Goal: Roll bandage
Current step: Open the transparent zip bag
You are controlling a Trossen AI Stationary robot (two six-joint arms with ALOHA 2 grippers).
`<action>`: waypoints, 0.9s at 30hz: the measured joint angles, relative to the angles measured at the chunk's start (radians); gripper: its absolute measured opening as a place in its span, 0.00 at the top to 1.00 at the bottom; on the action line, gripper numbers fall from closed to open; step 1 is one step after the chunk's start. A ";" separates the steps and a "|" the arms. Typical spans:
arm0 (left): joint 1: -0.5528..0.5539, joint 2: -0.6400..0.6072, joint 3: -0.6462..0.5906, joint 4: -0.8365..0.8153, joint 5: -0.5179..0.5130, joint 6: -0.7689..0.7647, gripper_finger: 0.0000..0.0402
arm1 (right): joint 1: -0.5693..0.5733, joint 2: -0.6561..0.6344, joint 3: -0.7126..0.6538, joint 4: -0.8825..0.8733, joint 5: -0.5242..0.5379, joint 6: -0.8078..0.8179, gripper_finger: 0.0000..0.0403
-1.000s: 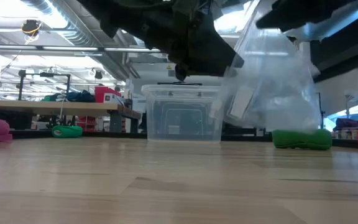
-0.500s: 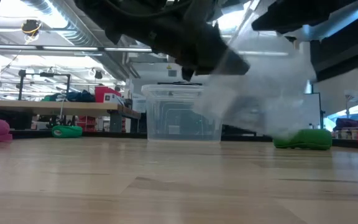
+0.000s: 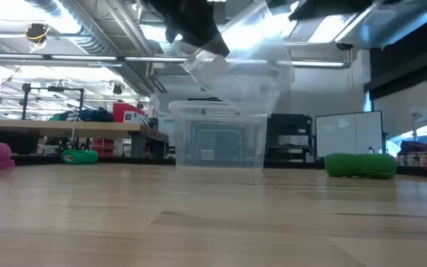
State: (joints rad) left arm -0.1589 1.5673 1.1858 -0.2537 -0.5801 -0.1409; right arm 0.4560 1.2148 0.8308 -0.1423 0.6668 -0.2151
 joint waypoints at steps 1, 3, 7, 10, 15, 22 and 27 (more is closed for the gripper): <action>0.005 0.000 0.000 0.003 -0.001 -0.015 1.00 | -0.006 0.012 0.000 0.050 -0.042 -0.047 0.63; 0.017 0.018 0.000 0.005 -0.002 -0.051 0.99 | -0.008 0.038 0.001 0.132 -0.152 -0.155 0.60; 0.024 0.059 0.000 0.011 -0.003 -0.071 1.00 | -0.018 0.121 0.001 0.307 -0.191 -0.418 0.58; 0.016 0.082 -0.001 0.022 0.007 -0.073 1.00 | -0.043 0.191 0.001 0.415 -0.109 -0.601 0.58; 0.002 0.080 -0.002 0.038 0.026 -0.071 0.99 | -0.122 0.279 0.001 0.417 -0.064 -0.705 0.58; -0.012 0.082 -0.002 0.017 0.029 -0.068 0.99 | -0.155 0.329 0.029 0.411 -0.014 -0.713 0.58; -0.010 0.086 -0.002 -0.003 0.031 -0.068 0.99 | -0.154 0.329 0.080 0.411 -0.039 -0.713 0.58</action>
State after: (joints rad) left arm -0.1691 1.6535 1.1843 -0.2572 -0.5488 -0.2089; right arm 0.3016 1.5436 0.9110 0.2684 0.6281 -0.9283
